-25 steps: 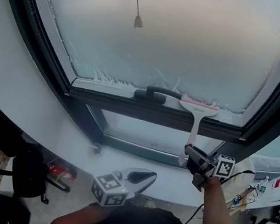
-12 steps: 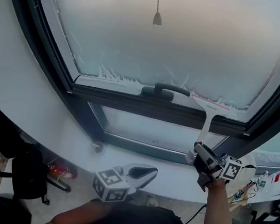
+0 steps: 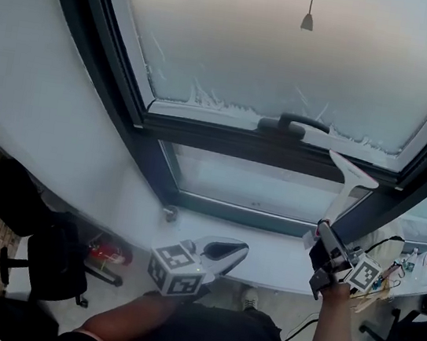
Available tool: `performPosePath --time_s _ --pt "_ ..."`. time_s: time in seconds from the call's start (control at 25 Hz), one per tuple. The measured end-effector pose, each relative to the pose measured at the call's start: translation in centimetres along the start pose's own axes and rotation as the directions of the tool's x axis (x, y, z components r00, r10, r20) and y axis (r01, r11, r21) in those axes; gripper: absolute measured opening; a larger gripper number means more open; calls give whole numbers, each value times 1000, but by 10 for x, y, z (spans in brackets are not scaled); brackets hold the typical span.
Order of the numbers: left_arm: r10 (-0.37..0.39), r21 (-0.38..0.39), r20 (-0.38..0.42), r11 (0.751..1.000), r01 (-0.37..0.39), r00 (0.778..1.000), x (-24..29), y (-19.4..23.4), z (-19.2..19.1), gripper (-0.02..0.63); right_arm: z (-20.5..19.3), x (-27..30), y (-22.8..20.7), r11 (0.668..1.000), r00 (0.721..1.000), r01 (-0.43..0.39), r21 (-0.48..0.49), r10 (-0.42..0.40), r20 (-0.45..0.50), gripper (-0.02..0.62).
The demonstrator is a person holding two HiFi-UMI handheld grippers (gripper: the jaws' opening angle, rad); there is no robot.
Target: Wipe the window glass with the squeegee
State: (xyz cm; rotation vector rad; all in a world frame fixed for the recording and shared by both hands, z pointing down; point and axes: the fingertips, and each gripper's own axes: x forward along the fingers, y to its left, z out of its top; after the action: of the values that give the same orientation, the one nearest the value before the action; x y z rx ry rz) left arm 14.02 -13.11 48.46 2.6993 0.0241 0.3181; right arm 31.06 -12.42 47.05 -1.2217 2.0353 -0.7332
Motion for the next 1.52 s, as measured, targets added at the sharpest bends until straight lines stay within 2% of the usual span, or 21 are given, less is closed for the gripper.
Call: performPosePath --time_s 0.08,0.2,0.32,0.56,0.76,0.92,1.16,1.4,1.52 --pt "22 -9 10 1000 -22 1000 -23 9 -1 0 -16 5 20 1000 999 31 -1 -31 28 91" --pt "44 -10 33 999 -44 999 -56 21 -2 0 -45 9 47 992 994 105 -64 -102 42 91" --pt "42 -8 32 999 -42 999 -83 25 -9 0 -81 12 72 987 987 150 -49 -148 57 91" --pt "36 -13 11 999 -36 999 -127 31 -31 0 -159 20 113 975 977 212 -70 -212 1 91" --pt "0 -22 1 1000 0 1000 -142 23 -45 0 -198 24 133 971 972 233 -43 -235 -31 92" --pt "-21 -22 9 1000 21 1000 -152 4 -49 0 -213 25 148 972 970 230 -52 -233 -64 92" --pt "7 -28 31 1000 -6 1000 -162 -12 -63 0 -218 29 164 973 972 207 -107 -217 -91 92" --pt "67 -5 60 998 -67 996 -165 -35 -64 0 -225 5 187 975 975 171 -142 -188 -115 92" --pt "61 45 53 997 -64 997 -161 -64 -66 0 -230 -16 202 973 974 163 -162 -185 -133 92"
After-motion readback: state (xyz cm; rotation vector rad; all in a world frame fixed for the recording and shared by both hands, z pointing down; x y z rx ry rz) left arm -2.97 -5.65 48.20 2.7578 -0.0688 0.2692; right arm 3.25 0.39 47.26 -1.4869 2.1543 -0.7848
